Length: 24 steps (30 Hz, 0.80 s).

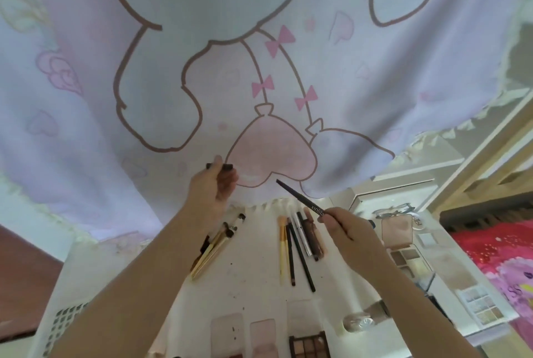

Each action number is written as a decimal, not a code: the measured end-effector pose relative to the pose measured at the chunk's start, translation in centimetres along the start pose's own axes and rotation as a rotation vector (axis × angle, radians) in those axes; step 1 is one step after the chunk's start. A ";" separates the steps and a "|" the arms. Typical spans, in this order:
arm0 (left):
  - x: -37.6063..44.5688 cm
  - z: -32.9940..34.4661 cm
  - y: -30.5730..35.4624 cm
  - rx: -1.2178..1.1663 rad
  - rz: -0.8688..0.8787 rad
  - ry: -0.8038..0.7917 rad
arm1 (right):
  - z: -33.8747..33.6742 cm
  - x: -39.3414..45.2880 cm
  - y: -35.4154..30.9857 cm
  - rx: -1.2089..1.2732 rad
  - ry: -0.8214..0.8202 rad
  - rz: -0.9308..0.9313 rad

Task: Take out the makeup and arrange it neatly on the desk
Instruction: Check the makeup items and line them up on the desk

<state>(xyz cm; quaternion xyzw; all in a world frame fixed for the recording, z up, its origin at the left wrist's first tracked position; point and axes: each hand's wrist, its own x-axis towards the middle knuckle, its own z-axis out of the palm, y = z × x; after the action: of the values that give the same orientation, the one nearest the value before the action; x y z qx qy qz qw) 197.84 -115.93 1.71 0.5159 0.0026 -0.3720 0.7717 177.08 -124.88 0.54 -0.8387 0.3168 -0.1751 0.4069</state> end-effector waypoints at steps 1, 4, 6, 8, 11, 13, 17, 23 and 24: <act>0.1 -0.5 0.9 0.008 0.029 0.014 | -0.7 -0.3 0.2 0.021 0.030 0.022; -1.1 -0.4 1.1 0.206 0.043 -0.139 | -1.7 -0.5 0.4 0.047 0.067 0.043; -2.5 0.5 0.0 0.255 0.033 -0.222 | -1.4 -0.5 0.1 0.067 0.038 0.029; -3.2 1.2 -0.9 0.220 0.036 -0.244 | -0.8 -0.5 -0.4 0.097 0.004 0.013; -3.4 1.6 -1.6 0.145 0.023 -0.232 | -0.1 -0.7 -0.5 0.117 -0.044 -0.014; -3.4 1.5 -2.2 0.157 -0.004 -0.244 | 0.2 -0.7 0.0 0.089 -0.065 -0.036; -3.2 1.4 -3.0 0.222 -0.051 -0.270 | 0.7 -0.4 0.5 0.040 -0.070 -0.044; -1.7 1.0 -4.6 0.340 -0.143 -0.305 | 1.9 0.6 1.7 -0.060 -0.176 0.055; -1.4 0.8 -5.1 0.364 -0.169 -0.307 | 2.1 0.7 2.1 -0.103 -0.211 0.077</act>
<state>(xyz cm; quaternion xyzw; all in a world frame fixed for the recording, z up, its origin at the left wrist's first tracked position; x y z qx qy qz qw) 193.56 -116.74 -1.43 0.5819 -0.1384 -0.5036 0.6234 177.97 -125.16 -2.41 -0.8594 0.3128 -0.0537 0.4008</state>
